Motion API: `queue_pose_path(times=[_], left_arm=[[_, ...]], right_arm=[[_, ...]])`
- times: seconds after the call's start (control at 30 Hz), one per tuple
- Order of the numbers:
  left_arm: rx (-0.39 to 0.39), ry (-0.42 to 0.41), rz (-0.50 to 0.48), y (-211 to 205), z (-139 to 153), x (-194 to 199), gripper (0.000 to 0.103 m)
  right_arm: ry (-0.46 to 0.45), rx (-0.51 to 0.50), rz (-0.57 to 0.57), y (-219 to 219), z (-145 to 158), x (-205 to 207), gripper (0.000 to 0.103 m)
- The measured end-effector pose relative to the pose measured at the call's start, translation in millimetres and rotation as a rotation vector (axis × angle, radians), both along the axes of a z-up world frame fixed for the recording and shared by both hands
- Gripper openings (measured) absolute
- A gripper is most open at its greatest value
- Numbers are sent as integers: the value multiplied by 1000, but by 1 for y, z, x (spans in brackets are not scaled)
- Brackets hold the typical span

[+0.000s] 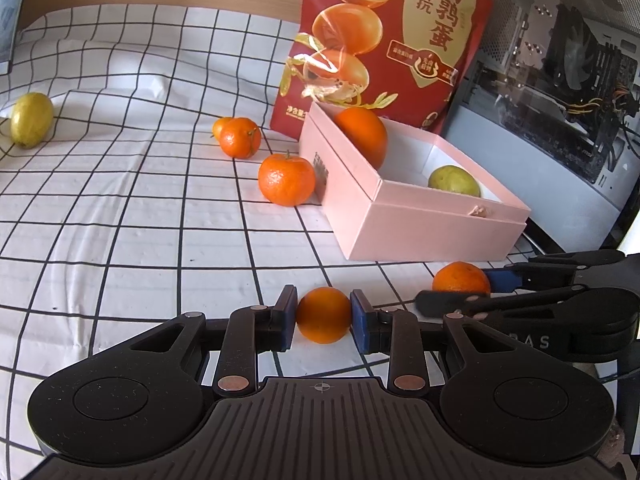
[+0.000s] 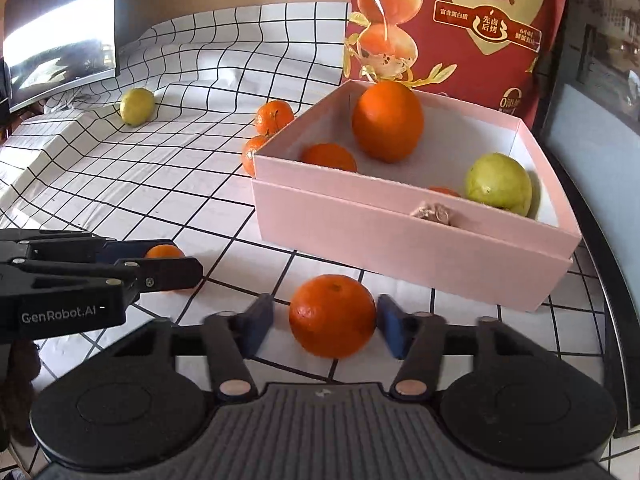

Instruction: Organize fruits

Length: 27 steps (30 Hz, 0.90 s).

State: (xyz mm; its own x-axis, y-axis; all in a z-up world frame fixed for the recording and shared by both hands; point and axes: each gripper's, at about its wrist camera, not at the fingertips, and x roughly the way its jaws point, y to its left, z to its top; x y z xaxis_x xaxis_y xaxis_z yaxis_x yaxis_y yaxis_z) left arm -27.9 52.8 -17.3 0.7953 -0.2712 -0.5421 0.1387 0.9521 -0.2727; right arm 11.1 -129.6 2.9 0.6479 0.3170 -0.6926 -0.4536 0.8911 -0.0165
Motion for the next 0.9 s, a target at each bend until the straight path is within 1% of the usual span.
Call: queue_pose_path(times=[0.03, 0.17, 0.4, 0.5, 0.6, 0.63, 0.67, 0.7, 0.73, 0.83, 0.9], left_arm=[[1, 0, 0, 0, 0, 0, 33], [8, 0, 1, 1, 0, 0, 33], [9, 0, 2, 0, 1, 0, 33], [14, 0, 2, -1, 1, 0, 33], [34, 1, 1, -4, 2, 1, 33], [22, 11, -9, -5, 4, 3, 33], [-8, 22, -25, -5, 6, 6, 33], [-44, 24, -43, -5, 12, 9, 32], [-58, 8, -51, -7, 20, 11, 32], [-35, -90, -74, -19, 57, 17, 32], [-59, -125, -92, -25, 81, 29, 33]], right_arm=[[-5, -4, -4, -1, 1, -1, 42], [5, 1, -6, -9, 2, -4, 42], [-21, -36, -12, -26, 6, -17, 42], [-24, -42, -30, -39, 11, -22, 42], [-7, -30, -64, -55, 20, -24, 42], [0, -18, -74, -60, 25, -24, 42], [1, -7, -80, -65, 29, -25, 42], [-4, 3, -83, -69, 35, -26, 42], [-15, 9, -84, -72, 42, -27, 42], [-86, 15, -86, -75, 74, -28, 42], [-135, 25, -87, -74, 99, -25, 42]])
